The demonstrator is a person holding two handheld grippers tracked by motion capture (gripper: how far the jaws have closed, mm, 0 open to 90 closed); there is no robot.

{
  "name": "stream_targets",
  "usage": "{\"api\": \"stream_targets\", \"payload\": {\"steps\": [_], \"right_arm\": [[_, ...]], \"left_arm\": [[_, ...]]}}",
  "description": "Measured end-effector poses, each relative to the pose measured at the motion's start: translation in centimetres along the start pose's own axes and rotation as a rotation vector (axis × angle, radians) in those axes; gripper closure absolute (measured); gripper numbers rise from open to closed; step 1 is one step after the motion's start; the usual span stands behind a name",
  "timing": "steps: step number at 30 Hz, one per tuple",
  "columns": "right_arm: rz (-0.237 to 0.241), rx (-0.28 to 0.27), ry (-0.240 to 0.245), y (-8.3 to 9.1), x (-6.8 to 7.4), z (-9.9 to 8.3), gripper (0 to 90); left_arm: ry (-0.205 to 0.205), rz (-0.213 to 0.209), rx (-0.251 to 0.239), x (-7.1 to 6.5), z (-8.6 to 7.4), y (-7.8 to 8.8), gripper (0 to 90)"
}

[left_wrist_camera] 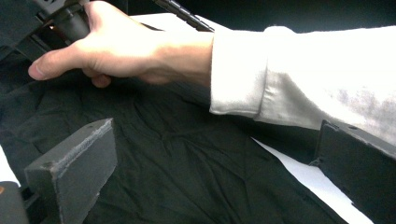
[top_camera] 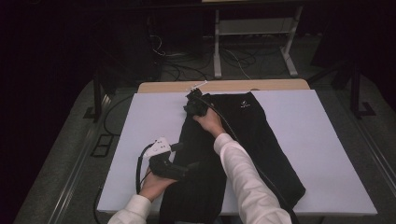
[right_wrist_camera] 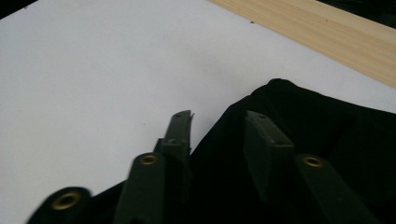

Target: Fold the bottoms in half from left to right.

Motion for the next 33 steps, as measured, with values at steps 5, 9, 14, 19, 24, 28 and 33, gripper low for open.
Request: {"api": "stream_targets", "payload": {"steps": [5, 9, 14, 19, 24, 28, 33], "right_arm": [[-0.015, 0.001, -0.018, 0.0, 0.0, 0.0, 80.6], [-0.014, 0.018, -0.060, -0.1, -0.3, -0.2, 87.3], [-0.014, 0.024, -0.068, 0.2, -0.3, -0.1, 88.3], [-0.016, 0.012, -0.076, 0.7, -0.2, 0.1, 88.5], [-0.003, -0.011, -0.092, 1.4, -0.2, 0.1, 88.6], [0.004, -0.029, -0.103, 2.1, -0.3, 0.0, 88.7], [0.015, -0.038, -0.115, 2.5, -0.4, -0.2, 88.9]], "left_arm": [[0.002, 0.002, 0.003, 0.1, 0.0, 0.1, 0.0], [0.001, 0.008, 0.006, 0.2, 0.0, 0.1, 0.0], [0.007, 0.027, 0.018, 0.3, -0.1, 0.1, 0.0], [0.013, 0.068, 0.035, 0.7, -0.4, 0.5, 0.0], [0.067, 0.119, 0.050, 1.2, -0.6, 1.1, 0.0], [0.101, 0.141, 0.079, 1.3, -0.7, 1.6, 0.0], [0.100, 0.165, 0.137, 1.4, -1.1, 2.7, 0.0]]}}
Point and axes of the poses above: each handheld gripper's, and its own axes: y roughly backward along the jaws, z roughly out of its top, x roughly to its left, the point moved 2 cm from there along -y, roughly forward along the jaws, and after that the axes turned 6 degrees about -x, right-handed, at the moved point
